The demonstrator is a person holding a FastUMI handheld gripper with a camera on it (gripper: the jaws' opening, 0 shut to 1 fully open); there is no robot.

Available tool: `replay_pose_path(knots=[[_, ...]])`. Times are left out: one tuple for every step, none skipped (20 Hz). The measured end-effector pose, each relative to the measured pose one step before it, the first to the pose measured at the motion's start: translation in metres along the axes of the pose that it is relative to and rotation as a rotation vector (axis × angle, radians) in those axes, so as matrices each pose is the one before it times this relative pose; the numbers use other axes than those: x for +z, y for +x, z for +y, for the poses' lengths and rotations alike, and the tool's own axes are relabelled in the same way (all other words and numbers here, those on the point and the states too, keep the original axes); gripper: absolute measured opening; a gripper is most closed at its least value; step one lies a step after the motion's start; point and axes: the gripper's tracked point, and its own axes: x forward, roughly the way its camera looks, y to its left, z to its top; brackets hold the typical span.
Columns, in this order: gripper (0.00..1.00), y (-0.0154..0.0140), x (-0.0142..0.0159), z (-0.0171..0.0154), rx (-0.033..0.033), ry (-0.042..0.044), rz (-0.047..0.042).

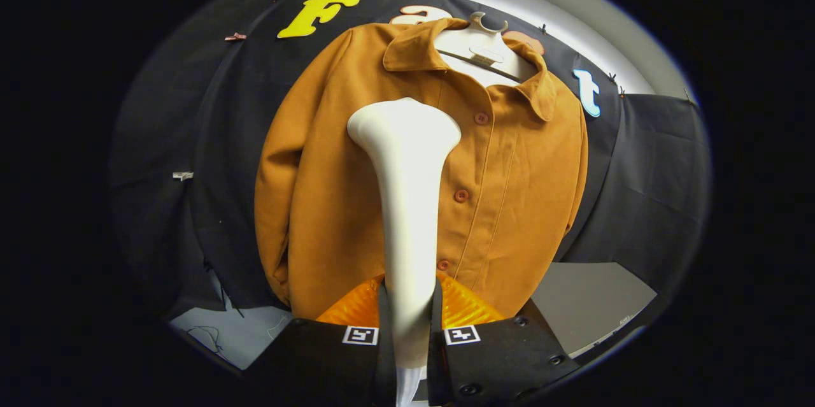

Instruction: Iron the clothes twice with a garment steamer, once on the left side and once on the right side.

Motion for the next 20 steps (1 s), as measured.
replay_pose_path(knots=[[0.23, 0.00041, -0.0062, 0.00041, -0.00161, -0.00555, 0.00746], [0.23, 0.00051, -0.00778, 0.00049, 0.00009, -0.0024, 0.01065], [0.23, -0.00114, -0.00846, 0.00108, 0.00255, -0.00036, 0.01369], [0.23, -0.00015, -0.00858, 0.00085, 0.00189, -0.0021, 0.01296], [0.23, -0.00042, -0.00931, 0.00077, 0.00212, -0.00378, 0.01316], [0.23, -0.00041, -0.00931, 0.00111, 0.00262, -0.00498, 0.01365], [0.23, 0.00038, -0.00792, 0.00191, 0.00376, -0.0055, 0.0143], [0.23, 0.00074, -0.00917, 0.00109, 0.0032, -0.00599, 0.01596], [0.23, 0.00006, -0.01042, 0.00121, 0.00312, -0.00322, 0.0147], [0.23, 0.00013, -0.00902, 0.00028, 0.00126, -0.00226, 0.01493], [0.23, 0.00094, -0.00709, 0.00037, 0.00189, -0.00279, 0.01552], [0.23, 0.00205, -0.00816, 0.00076, 0.0031, -0.00239, 0.01629], [0.23, 0.00085, -0.00963, 0.00172, 0.00308, -0.00407, 0.01677], [0.23, -0.00098, -0.0104, 0.00175, 0.00323, -0.00422, 0.01684], [0.23, -0.00196, -0.01166, 0.00245, 0.00202, -0.00184, 0.01779], [0.23, -0.00017, -0.00911, 0.00064, 0.00363, 0.00099, 0.01746], [0.23, 0.00079, -0.00834, 0.00004, 0.00511, 0.00387, 0.01404], [0.23, 0.00044, -0.00838, 0.00055, 0.00338, -0.00181, 0.01441], [0.23, 0.00097, -0.00822, 0.00034, 0.00175, -0.00678, 0.01495], [0.23, 0.00028, -0.00636, 0.00009, 0.00012, -0.00451, 0.01275]])
